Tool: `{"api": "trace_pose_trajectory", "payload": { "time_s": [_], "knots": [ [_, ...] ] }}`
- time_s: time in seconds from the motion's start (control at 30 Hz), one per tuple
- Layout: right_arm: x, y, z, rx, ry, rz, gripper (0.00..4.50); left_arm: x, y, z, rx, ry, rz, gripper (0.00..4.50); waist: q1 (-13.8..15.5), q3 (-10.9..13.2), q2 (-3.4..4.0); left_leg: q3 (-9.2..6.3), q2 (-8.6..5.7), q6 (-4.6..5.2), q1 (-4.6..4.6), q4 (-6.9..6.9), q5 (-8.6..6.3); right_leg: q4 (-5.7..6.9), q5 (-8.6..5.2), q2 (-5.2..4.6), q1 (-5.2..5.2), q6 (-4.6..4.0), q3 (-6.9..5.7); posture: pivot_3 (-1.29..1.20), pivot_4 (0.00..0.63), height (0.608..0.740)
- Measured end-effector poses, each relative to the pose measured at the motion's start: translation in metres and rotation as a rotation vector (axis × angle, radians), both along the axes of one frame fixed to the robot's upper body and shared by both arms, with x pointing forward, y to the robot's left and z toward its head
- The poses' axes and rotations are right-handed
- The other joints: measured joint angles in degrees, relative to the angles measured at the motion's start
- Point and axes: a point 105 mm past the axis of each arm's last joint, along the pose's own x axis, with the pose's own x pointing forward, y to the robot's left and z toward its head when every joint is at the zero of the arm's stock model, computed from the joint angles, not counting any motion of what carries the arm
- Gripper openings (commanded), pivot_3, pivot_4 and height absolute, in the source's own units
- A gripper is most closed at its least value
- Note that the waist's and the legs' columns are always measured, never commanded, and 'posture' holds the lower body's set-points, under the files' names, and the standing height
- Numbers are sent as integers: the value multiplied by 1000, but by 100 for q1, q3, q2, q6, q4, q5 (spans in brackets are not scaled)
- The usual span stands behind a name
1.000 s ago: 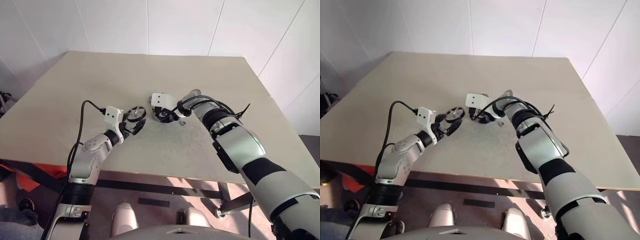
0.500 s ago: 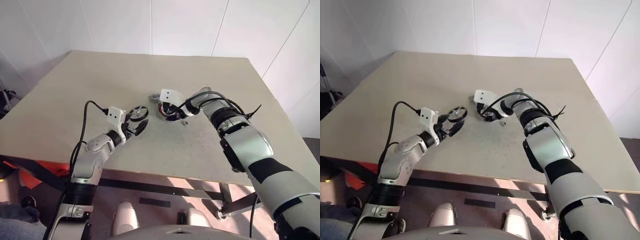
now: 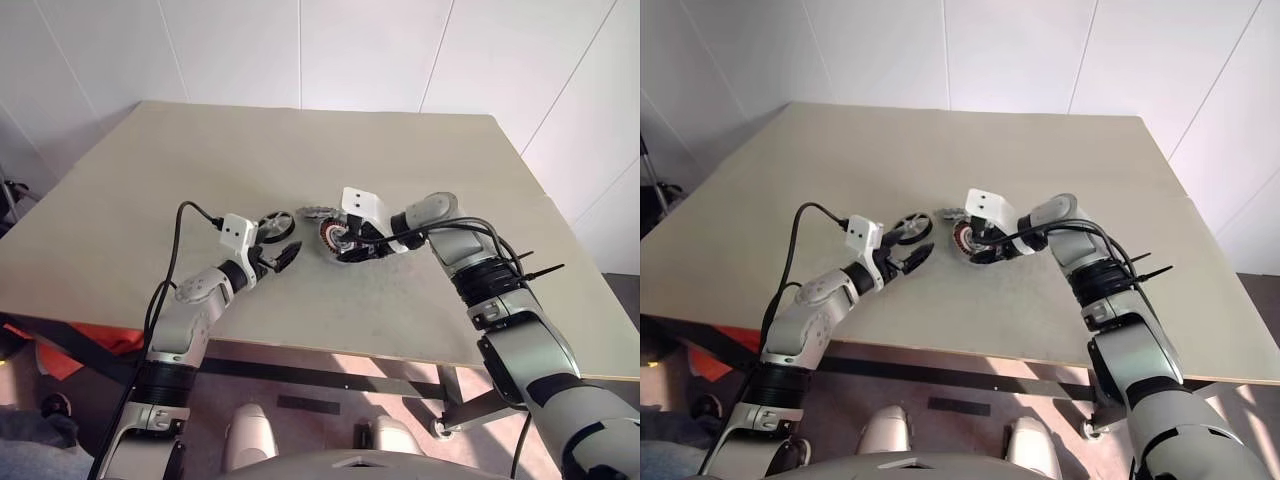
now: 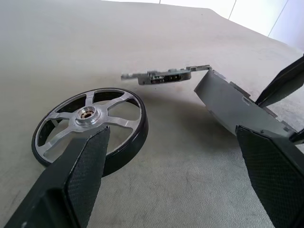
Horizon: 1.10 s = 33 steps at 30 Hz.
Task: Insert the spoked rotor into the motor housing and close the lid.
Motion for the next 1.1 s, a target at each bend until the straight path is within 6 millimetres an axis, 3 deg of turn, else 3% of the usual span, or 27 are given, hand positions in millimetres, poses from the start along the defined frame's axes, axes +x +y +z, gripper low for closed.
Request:
{"api": "trace_pose_trajectory", "payload": {
  "time_s": [0.47, 0.57, 0.7, 0.73, 0.97, 1.1],
  "knots": [
    [-11, 23, -19, 18, 49, -29, 1854, 0, 3, 0, 10, 1, 5, 4500, -6, -1, -1, 0, 0, -3, 17, -4, 1, 0, 0, 1, 12, 0, 2, 0, 0, 740],
    [-9, 21, -22, 19, 50, -42, 2606, 0, 4, 0, 12, 0, 6, 4500, -8, -1, -1, 0, 0, -7, 34, -4, 3, 1, -1, 2, 24, 1, 5, 0, 0, 740],
    [-7, 21, -21, 28, 38, -61, 3928, 1, 7, 0, 21, -1, 10, 4500, -8, -1, -1, -1, 0, -15, 34, -5, 8, 1, -1, 3, 23, 2, 7, 0, 0, 740],
    [-7, 21, -19, 33, 31, -59, 4277, 1, 8, 0, 24, -2, 11, 4500, -8, -1, -1, -1, 0, -16, 33, -5, 8, 1, -1, 3, 23, 2, 7, 0, 0, 740],
    [-11, 20, 25, 189, 10, -54, 4277, 1, 12, 1, 31, -4, 19, 4500, -1, -1, -1, -2, 1, -16, 28, -15, 8, -3, 0, 7, 19, 0, 6, 0, 0, 740],
    [9, 10, 45, 277, -73, -167, 4277, 1, 14, 1, 37, -6, 17, 4500, -3, -2, -2, -1, 2, -20, 31, -20, 11, -2, 0, 10, 17, 0, 7, 0, 0, 740]
  ]
}}
